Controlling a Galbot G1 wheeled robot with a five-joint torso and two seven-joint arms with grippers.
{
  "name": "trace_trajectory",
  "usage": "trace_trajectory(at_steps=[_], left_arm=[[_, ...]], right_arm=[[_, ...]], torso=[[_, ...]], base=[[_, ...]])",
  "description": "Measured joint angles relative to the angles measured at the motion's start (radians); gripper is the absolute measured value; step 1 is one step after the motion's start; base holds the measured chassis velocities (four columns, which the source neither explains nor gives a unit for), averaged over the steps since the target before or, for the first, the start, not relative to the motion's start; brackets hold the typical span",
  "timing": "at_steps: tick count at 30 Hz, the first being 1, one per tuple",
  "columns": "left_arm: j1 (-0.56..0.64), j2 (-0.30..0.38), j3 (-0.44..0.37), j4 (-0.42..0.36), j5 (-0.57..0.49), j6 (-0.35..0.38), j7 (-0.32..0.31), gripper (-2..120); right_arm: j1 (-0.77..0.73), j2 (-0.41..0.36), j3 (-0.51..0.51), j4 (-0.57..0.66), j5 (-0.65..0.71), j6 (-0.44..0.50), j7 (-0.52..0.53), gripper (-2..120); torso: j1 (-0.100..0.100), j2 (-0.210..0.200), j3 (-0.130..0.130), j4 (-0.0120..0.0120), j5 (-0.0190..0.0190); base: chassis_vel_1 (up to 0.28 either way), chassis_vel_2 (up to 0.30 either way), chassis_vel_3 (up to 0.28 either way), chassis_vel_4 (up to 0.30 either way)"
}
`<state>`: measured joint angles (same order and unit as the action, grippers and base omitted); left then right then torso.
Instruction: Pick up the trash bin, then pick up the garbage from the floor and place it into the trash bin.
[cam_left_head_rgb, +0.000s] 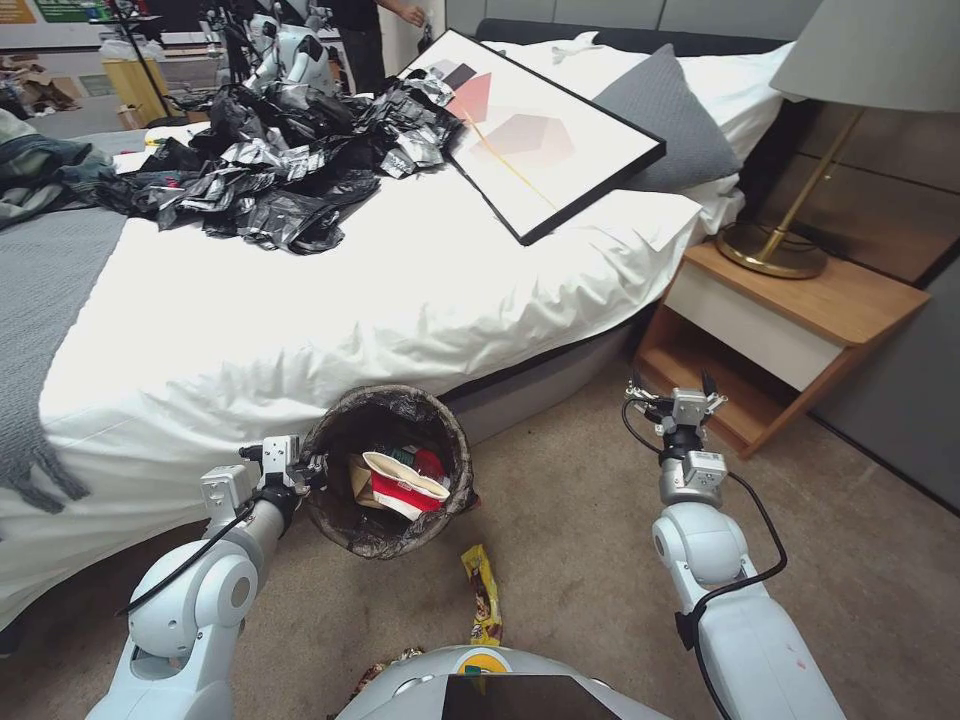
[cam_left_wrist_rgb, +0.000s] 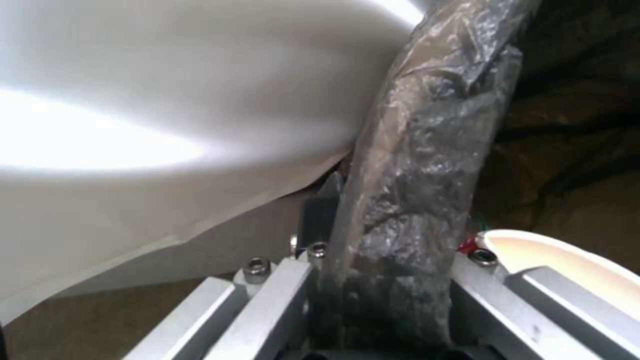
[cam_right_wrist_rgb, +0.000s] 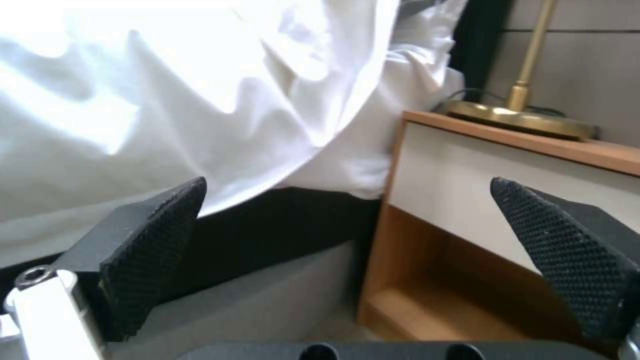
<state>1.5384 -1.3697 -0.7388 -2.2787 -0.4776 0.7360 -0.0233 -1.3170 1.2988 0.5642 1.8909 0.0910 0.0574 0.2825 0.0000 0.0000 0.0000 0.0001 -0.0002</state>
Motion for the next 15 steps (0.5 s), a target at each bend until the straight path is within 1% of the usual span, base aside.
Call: trace_trajectory(at_steps=[9, 15], left_arm=[[0.0, 0.0, -0.002, 0.001, 0.002, 0.0, 0.0, 0], [0.003, -0.003, -0.004, 0.003, 0.024, 0.0, -0.001, 0]], right_arm=[[0.005, 0.002, -0.003, -0.004, -0.001, -0.001, 0.003, 100], [0.007, 0.008, -0.006, -0.007, -0.01, -0.01, 0.006, 100]], torso=[[0.0, 0.0, 0.0, 0.0, 0.0], [0.0, 0.0, 0.0, 0.0003, 0.0003]], base=[[0.058, 0.049, 0.056, 0.056], [0.019, 0.035, 0.033, 0.039]])
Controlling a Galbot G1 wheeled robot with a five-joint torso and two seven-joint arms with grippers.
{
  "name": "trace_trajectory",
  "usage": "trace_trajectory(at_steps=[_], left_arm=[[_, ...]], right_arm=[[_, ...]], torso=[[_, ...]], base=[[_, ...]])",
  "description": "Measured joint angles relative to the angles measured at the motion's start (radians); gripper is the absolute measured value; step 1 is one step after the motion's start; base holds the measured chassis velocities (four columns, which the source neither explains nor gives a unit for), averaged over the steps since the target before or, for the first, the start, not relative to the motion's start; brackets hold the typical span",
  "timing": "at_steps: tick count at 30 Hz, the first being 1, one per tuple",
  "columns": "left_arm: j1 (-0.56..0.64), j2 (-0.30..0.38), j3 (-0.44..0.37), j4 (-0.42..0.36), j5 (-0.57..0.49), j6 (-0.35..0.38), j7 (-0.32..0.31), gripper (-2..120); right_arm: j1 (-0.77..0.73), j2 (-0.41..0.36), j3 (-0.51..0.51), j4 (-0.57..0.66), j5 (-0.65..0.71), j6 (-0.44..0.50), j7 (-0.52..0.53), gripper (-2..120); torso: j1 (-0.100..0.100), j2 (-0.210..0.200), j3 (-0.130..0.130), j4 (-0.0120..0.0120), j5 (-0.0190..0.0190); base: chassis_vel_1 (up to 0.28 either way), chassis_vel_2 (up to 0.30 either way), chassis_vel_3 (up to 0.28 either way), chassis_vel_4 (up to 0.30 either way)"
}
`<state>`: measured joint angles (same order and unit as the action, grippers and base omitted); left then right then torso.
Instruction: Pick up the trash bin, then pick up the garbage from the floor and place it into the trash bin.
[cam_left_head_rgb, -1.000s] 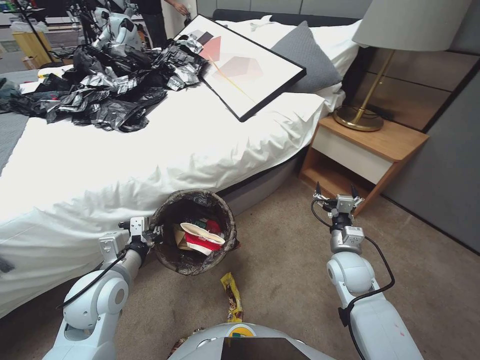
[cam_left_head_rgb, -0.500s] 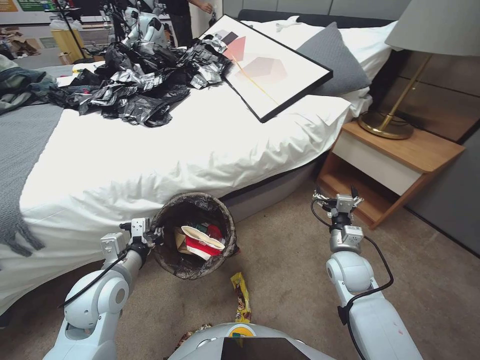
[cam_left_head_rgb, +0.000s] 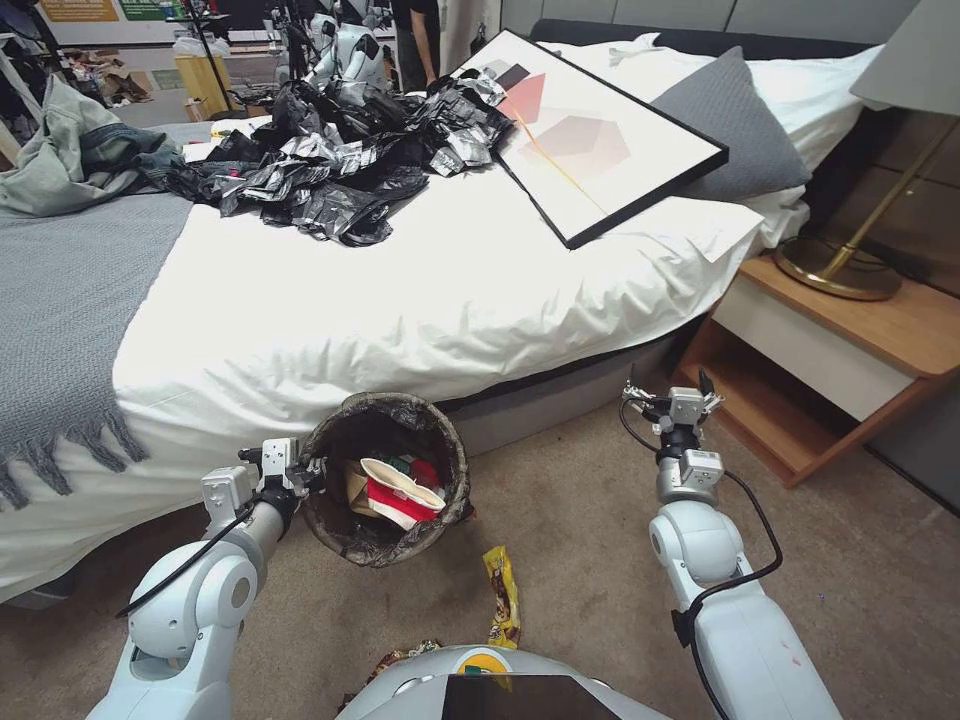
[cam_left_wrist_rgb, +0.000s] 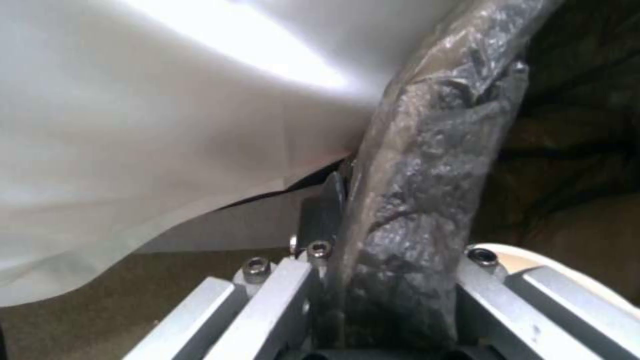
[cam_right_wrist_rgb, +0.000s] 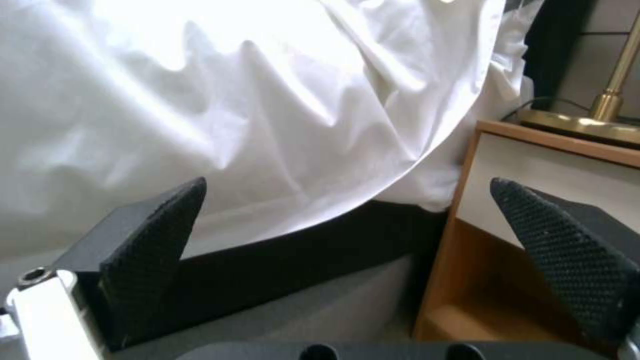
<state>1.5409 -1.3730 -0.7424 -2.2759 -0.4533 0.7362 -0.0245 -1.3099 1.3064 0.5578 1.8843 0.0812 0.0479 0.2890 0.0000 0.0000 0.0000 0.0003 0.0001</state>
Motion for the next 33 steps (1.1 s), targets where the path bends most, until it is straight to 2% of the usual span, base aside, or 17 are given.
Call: trace_trajectory(at_steps=[12, 18, 26, 33], left_arm=[[-0.001, 0.001, 0.001, 0.003, 0.006, 0.0, 0.002, 0], [0.0, 0.005, 0.001, 0.004, 0.008, -0.002, 0.001, 0], [0.003, 0.003, 0.005, 0.007, 0.011, -0.002, 0.002, 0], [0.005, 0.004, 0.005, 0.003, 0.01, -0.002, 0.003, 0]], right_arm=[[-0.011, 0.002, -0.003, 0.006, -0.007, -0.034, 0.0, 100], [-0.014, 0.003, -0.006, 0.008, -0.007, -0.035, 0.0, 100], [-0.015, 0.005, -0.011, 0.008, -0.007, -0.04, 0.001, 100], [-0.012, 0.007, -0.011, -0.001, -0.007, 0.008, 0.002, 100]], torso=[[0.0, 0.0, 0.0, -0.0004, -0.0001], [0.0, 0.0, 0.0, -0.0003, 0.0], [0.0, 0.0, 0.0, -0.0002, -0.0003], [0.0, 0.0, 0.0, -0.0003, -0.0006]], base=[[0.005, -0.007, -0.011, 0.009], [0.131, -0.102, -0.121, 0.099], [0.204, -0.223, -0.218, 0.21], [0.28, -0.294, -0.27, 0.296]])
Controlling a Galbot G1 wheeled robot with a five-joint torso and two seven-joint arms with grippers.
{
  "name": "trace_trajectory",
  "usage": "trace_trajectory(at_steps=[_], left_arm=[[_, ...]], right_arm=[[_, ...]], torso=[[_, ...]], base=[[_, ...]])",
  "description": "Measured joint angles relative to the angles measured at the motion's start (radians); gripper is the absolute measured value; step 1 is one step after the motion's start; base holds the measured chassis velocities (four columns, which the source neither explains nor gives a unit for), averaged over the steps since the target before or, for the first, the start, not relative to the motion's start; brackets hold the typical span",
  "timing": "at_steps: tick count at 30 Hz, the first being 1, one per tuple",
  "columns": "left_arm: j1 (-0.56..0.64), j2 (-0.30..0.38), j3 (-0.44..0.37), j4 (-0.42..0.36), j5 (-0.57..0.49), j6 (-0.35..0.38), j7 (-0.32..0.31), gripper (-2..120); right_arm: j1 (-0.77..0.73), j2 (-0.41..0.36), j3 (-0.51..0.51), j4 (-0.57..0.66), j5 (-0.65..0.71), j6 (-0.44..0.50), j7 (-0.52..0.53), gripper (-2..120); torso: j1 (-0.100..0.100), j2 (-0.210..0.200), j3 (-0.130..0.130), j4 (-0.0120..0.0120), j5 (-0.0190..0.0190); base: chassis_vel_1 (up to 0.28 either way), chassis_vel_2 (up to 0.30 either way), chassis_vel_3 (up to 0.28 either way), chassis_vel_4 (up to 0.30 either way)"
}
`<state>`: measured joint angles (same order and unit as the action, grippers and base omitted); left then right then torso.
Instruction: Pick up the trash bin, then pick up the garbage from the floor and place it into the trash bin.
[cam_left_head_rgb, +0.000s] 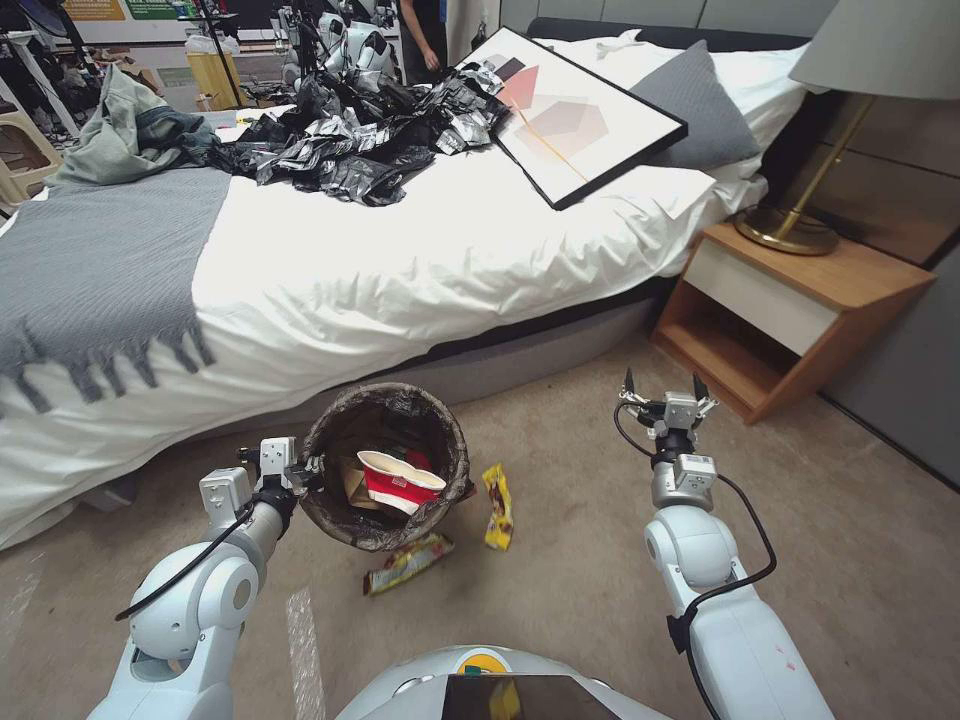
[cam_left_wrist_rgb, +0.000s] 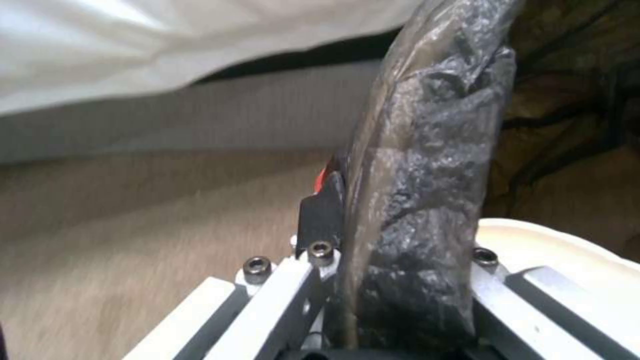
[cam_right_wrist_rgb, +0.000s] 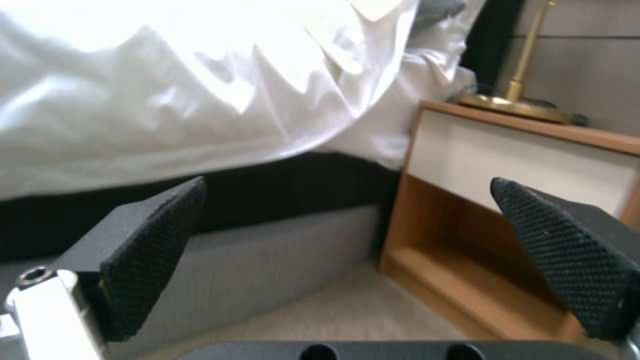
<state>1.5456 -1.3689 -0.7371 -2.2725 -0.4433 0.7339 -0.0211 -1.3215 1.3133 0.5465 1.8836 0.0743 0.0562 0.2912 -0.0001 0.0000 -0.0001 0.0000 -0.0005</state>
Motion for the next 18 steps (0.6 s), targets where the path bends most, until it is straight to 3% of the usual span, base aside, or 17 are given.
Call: trace_trajectory(at_steps=[5, 15, 16, 18], left_arm=[[0.0, 0.001, 0.0, 0.0, 0.0, 0.0, 0.0, 0], [0.001, 0.002, 0.0, 0.0, 0.0, 0.0, 0.001, 0], [0.0, 0.001, -0.001, -0.001, -0.001, 0.0, 0.0, 0], [-0.001, 0.0, -0.001, 0.0, -0.001, 0.0, 0.0, 0]], right_arm=[[-0.003, -0.001, 0.0, 0.001, -0.003, -0.004, -0.001, 100], [-0.012, -0.009, -0.008, 0.01, -0.011, -0.023, -0.002, 100], [0.001, -0.048, -0.053, 0.036, 0.015, -0.153, 0.048, 100], [0.015, -0.059, -0.068, 0.037, 0.024, -0.18, 0.056, 100]], torso=[[0.0, 0.0, 0.0, -0.0003, 0.0009], [0.0, 0.0, 0.0, -0.0003, 0.0005], [0.0, 0.0, 0.0, 0.0002, 0.0005], [0.0, 0.0, 0.0, 0.0002, 0.0006]], base=[[0.164, -0.189, -0.196, 0.187], [-0.029, 0.019, 0.026, -0.023], [0.0, 0.0, 0.0, 0.0], [0.0, 0.0, 0.0, 0.0]])
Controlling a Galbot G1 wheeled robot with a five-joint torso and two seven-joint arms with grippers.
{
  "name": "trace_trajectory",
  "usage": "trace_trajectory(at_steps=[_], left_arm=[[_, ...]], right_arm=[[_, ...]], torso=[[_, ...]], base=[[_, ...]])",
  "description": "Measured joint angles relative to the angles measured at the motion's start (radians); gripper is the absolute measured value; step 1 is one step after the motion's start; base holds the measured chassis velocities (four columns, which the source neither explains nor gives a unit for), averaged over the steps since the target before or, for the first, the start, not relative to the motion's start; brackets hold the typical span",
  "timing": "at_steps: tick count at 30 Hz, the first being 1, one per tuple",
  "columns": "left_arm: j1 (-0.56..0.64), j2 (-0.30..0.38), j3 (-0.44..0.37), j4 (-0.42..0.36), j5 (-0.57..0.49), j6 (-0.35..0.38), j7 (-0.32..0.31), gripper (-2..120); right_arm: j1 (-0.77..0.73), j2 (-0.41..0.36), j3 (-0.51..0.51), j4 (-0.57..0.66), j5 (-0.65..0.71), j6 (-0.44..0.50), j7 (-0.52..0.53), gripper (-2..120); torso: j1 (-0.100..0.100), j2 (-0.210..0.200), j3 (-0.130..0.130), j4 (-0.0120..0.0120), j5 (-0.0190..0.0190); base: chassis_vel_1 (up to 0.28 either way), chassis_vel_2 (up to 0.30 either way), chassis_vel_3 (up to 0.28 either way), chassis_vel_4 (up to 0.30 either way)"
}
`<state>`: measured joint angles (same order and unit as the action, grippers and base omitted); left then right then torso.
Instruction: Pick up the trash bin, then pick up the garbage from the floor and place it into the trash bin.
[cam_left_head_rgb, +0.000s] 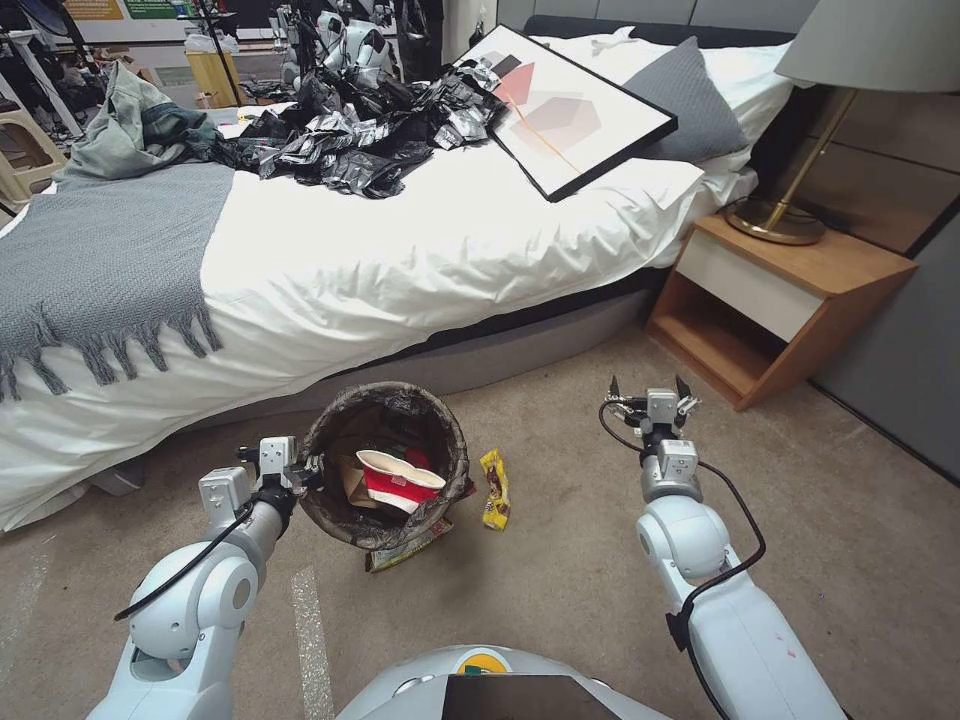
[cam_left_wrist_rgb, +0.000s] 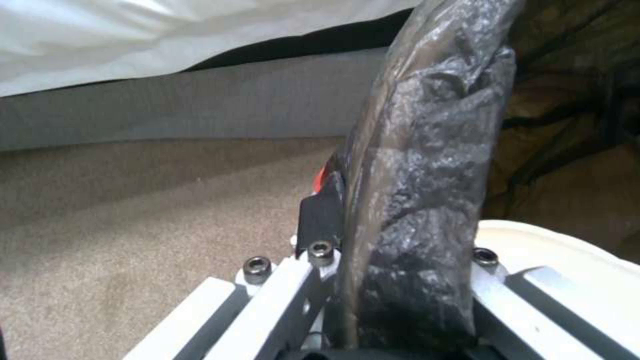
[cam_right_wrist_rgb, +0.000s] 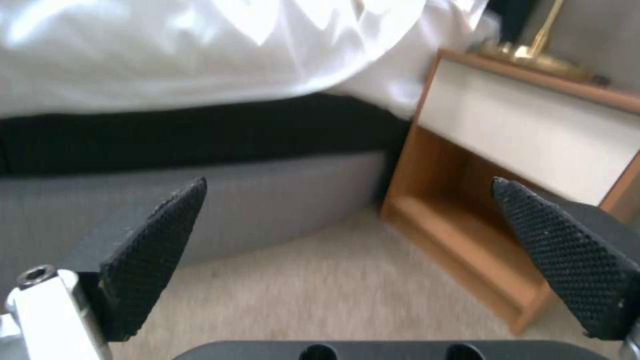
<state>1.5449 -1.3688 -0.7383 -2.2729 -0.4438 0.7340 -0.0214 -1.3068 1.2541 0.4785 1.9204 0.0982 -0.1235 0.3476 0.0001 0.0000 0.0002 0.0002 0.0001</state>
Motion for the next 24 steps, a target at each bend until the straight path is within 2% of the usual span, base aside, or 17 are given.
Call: trace_trajectory(at_steps=[2, 3, 4, 19, 21, 22, 24], left_arm=[[-0.001, -0.001, 0.0, 0.0, 0.0, 0.0, 0.0, 0], [-0.001, -0.002, -0.002, 0.001, 0.0, 0.0, 0.0, 0], [-0.002, -0.005, -0.003, 0.002, 0.0, 0.0, 0.0, 0], [-0.007, -0.006, -0.006, 0.004, 0.001, -0.002, -0.004, 0], [-0.006, -0.006, -0.006, 0.004, 0.0, -0.003, -0.004, 0], [-0.006, -0.006, -0.006, 0.004, 0.0, -0.003, -0.004, 0], [-0.005, -0.005, -0.008, 0.004, 0.0, -0.003, -0.004, 0]], right_arm=[[0.011, -0.009, -0.014, 0.001, 0.009, -0.022, 0.007, 100], [0.022, -0.018, -0.03, -0.001, 0.018, -0.05, 0.013, 100], [0.074, -0.042, -0.085, -0.019, 0.046, -0.113, 0.024, 100], [0.086, -0.049, -0.15, -0.032, 0.054, -0.178, 0.024, 100], [0.104, -0.07, -0.179, -0.03, 0.096, -0.235, 0.02, 100], [0.104, -0.07, -0.179, -0.03, 0.096, -0.235, 0.02, 100], [0.135, -0.098, -0.221, -0.031, 0.172, -0.312, 0.019, 100]], torso=[[0.0, 0.0, 0.0, 0.0, -0.0001], [0.0, 0.0, 0.0, -0.0011, 0.0], [0.0, 0.0, 0.0, 0.0002, 0.0002], [0.0, 0.0, 0.0, -0.0004, -0.0001], [0.0, 0.0, 0.0, -0.0004, -0.0001], [0.0, 0.0, 0.0, -0.0004, -0.0001], [0.0, 0.0, 0.0, -0.0003, -0.0002]], base=[[0.0, 0.0, 0.0, 0.0], [0.0, 0.0, 0.0, 0.0], [0.0, 0.0, 0.0, 0.0], [0.0, 0.0, 0.0, 0.0], [0.0, 0.0, 0.0, 0.0], [0.0, 0.0, 0.0, 0.0], [0.0, 0.0, 0.0, 0.0]])
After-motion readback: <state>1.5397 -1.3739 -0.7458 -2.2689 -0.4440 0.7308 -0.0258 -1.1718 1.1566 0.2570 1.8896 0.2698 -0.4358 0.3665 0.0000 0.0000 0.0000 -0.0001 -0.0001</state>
